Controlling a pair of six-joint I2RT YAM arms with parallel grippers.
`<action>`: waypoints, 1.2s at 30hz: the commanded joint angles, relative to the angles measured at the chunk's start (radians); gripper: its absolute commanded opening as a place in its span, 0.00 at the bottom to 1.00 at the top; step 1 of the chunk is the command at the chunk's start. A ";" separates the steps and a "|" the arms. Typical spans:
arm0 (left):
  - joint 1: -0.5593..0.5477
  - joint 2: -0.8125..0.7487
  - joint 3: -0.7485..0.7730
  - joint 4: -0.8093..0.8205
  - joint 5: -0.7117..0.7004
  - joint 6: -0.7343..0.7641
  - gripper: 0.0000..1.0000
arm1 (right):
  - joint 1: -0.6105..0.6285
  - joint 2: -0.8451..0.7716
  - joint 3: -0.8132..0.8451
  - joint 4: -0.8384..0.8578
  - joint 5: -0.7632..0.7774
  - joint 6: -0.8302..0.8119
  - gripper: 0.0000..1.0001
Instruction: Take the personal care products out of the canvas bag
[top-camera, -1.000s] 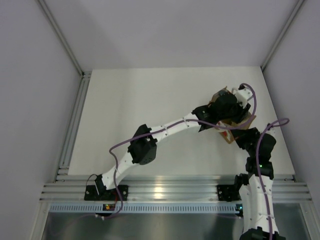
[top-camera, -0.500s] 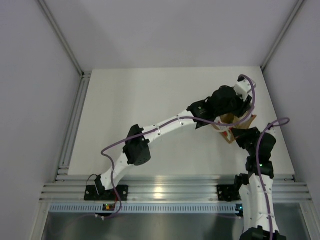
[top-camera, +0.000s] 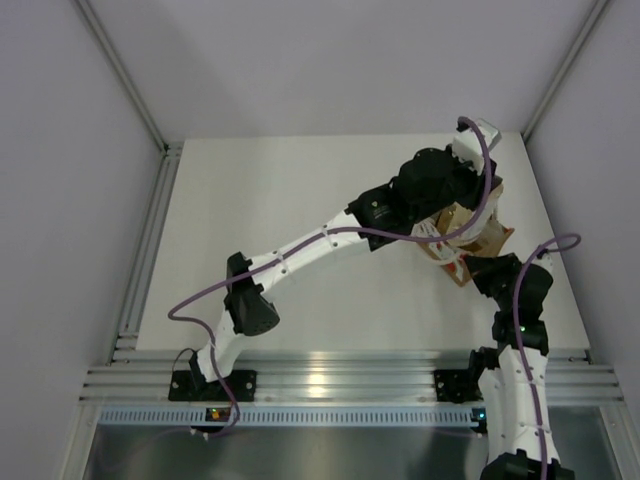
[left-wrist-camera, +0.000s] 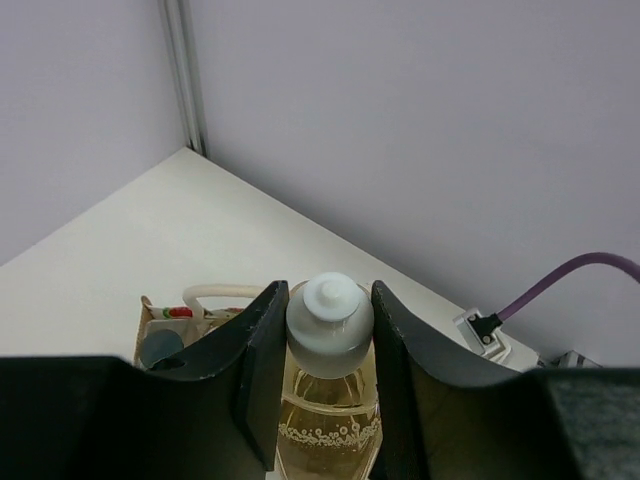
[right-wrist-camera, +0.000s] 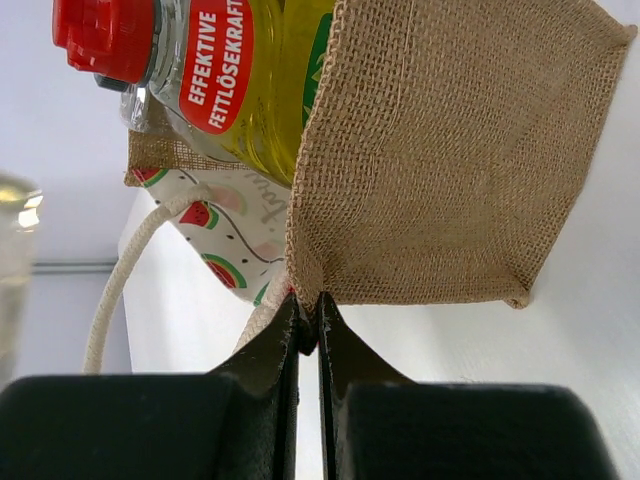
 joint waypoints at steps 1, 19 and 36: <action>-0.003 -0.187 0.043 0.211 -0.059 0.018 0.00 | -0.007 0.018 0.027 -0.041 0.055 -0.011 0.00; 0.155 -0.685 -0.668 0.286 -0.341 0.100 0.00 | -0.007 0.019 0.064 -0.043 0.059 -0.019 0.00; 0.327 -0.862 -1.377 0.710 -0.476 0.029 0.00 | -0.005 0.038 0.088 -0.045 0.052 -0.039 0.00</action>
